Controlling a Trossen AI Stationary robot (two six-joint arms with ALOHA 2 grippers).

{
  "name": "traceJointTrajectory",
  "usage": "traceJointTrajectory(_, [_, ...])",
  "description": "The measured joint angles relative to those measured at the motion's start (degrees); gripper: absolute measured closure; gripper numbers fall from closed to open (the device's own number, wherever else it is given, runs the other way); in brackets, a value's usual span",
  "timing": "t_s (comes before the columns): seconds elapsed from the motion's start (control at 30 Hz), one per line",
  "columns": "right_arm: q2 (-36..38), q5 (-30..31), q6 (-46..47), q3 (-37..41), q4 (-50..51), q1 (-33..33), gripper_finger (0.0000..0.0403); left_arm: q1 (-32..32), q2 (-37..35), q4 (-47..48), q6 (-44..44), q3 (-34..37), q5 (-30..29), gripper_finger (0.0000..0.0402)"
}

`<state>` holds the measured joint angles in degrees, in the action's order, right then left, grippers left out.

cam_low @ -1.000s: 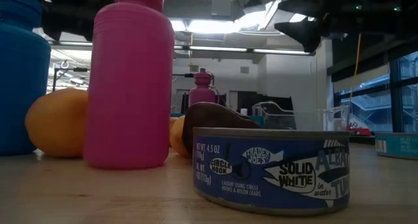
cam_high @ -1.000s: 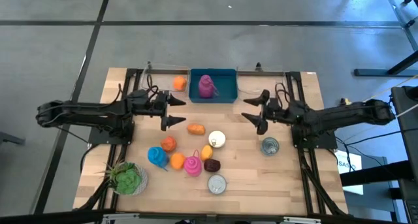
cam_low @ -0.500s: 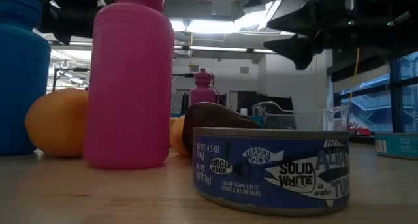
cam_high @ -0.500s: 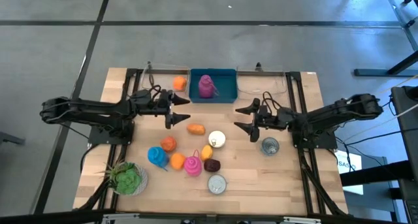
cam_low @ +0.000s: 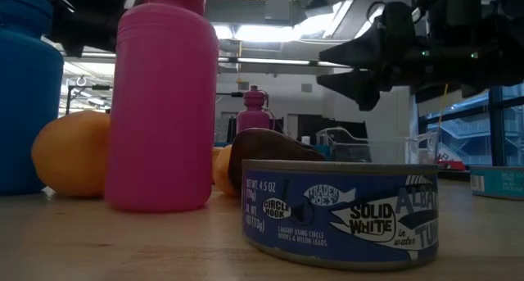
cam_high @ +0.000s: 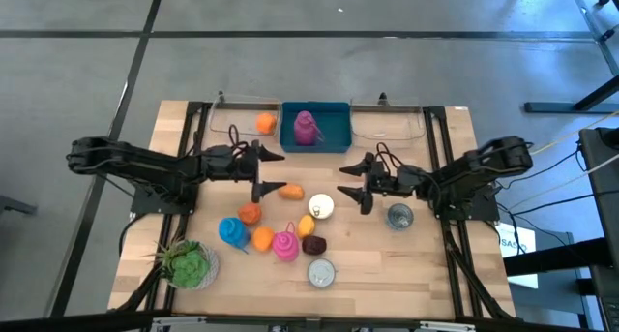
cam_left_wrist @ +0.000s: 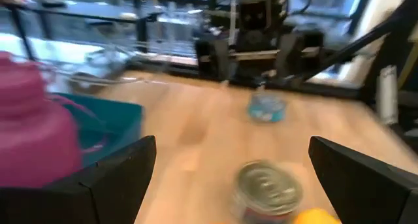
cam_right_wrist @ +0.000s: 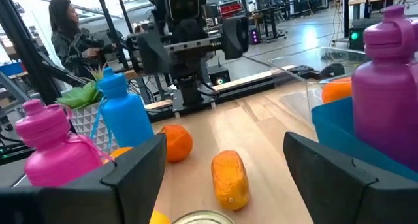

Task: Pick & Place Food Item
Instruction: Put the mango into the left transparent bin

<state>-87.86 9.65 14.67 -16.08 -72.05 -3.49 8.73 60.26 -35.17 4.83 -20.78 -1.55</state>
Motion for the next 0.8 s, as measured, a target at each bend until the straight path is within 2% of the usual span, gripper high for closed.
traceJointTrajectory(0.17, [-0.4, 0.0, -1.8, -1.4, 0.0, 0.0, 0.0097, -0.9, -1.0, 7.7, -2.1, -1.5, -2.4, 0.0004])
traceJointTrajectory(0.4, [-0.4, 0.0, -5.9, -3.7, 0.0, 0.1, 0.0097, -0.9, 1.8, 32.6, -2.3, -13.9, -2.4, 0.0004])
traceJointTrajectory(0.8, [3.4, -0.1, -13.6, -4.9, 0.1, 2.6, 0.0097, -0.8, 21.0, 39.3, -3.1, -24.1, 1.5, 0.0004])
